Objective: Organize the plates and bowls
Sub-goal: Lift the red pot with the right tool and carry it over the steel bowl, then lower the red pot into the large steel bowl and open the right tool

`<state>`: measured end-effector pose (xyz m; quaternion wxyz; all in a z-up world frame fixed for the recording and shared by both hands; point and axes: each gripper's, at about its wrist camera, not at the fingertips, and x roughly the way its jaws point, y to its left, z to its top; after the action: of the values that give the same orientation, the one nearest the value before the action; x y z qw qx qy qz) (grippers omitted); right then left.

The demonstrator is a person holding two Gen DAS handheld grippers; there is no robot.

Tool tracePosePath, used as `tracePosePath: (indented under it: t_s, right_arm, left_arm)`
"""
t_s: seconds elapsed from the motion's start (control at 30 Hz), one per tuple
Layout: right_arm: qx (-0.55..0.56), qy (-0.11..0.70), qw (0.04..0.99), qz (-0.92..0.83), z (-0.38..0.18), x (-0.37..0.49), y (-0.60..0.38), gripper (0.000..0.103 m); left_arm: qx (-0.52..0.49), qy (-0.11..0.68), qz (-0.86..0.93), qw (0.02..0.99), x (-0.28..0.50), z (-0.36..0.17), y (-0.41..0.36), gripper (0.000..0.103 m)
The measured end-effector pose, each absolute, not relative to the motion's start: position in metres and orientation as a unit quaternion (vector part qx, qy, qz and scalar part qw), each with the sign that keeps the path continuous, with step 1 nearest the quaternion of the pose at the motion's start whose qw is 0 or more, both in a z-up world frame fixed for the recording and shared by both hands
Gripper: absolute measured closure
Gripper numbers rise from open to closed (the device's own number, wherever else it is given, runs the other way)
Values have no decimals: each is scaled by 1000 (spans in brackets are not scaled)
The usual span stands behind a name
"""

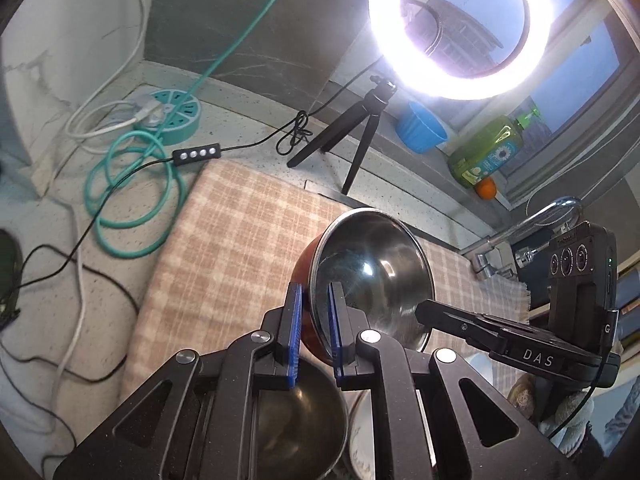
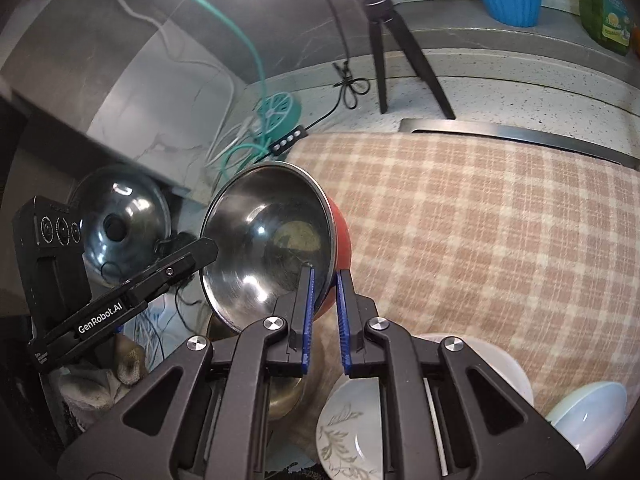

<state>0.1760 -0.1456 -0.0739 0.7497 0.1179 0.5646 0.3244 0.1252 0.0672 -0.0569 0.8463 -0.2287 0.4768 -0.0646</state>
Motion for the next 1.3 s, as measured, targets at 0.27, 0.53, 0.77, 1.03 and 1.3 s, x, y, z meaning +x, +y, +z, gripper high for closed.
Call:
tracePosePath:
  t_s: [0.27, 0.53, 0.77, 1.03, 1.3]
  right_arm:
    - [91, 583, 723, 360, -79, 135, -128, 92]
    - [65, 597, 706, 375, -91, 107, -109, 91]
    - [43, 607, 700, 372, -105, 99, -97, 91]
    - [19, 619, 699, 358, -122, 99, -86, 91]
    - [13, 620, 701, 352, -125, 102, -82, 91]
  left_arm:
    - [-237, 476, -43, 846, 80, -55, 81, 92]
    - [-247, 498, -21, 831, 47, -76, 94, 92]
    - [-246, 516, -14, 820, 34, -94, 98, 92]
    - [-239, 530, -10, 813, 35, -107, 97, 92]
    - [-236, 536, -7, 811, 36, -113, 98, 92]
